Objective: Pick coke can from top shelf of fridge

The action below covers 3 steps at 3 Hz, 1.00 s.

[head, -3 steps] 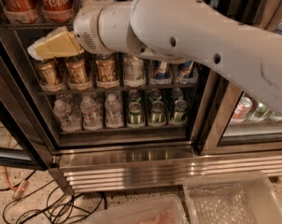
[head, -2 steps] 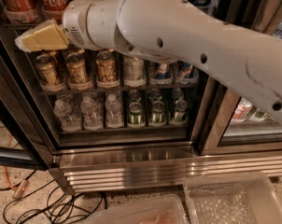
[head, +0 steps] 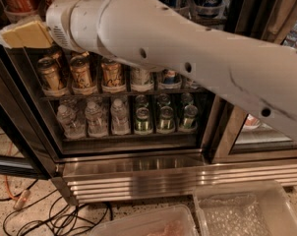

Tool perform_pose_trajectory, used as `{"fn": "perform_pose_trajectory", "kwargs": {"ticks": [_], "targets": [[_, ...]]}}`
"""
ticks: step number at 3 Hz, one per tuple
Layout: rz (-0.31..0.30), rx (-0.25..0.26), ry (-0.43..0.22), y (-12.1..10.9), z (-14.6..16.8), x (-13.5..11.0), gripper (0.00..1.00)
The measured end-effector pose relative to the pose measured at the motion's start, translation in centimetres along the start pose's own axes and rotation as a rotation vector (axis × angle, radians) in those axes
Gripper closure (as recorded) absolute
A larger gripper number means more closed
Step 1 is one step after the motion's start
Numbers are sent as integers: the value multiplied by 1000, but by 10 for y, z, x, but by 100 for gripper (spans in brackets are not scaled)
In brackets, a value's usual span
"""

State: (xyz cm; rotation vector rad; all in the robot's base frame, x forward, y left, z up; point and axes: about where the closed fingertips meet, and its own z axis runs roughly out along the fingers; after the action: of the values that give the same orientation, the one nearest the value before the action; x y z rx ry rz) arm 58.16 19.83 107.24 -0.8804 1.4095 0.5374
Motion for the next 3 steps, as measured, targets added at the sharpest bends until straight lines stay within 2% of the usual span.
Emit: {"fn": "perform_pose_trajectory", "kwargs": {"ticks": [1,3], "targets": [[29,29,-7,1,4,5,12],[55,100,-16,-15,6,16,14]]}}
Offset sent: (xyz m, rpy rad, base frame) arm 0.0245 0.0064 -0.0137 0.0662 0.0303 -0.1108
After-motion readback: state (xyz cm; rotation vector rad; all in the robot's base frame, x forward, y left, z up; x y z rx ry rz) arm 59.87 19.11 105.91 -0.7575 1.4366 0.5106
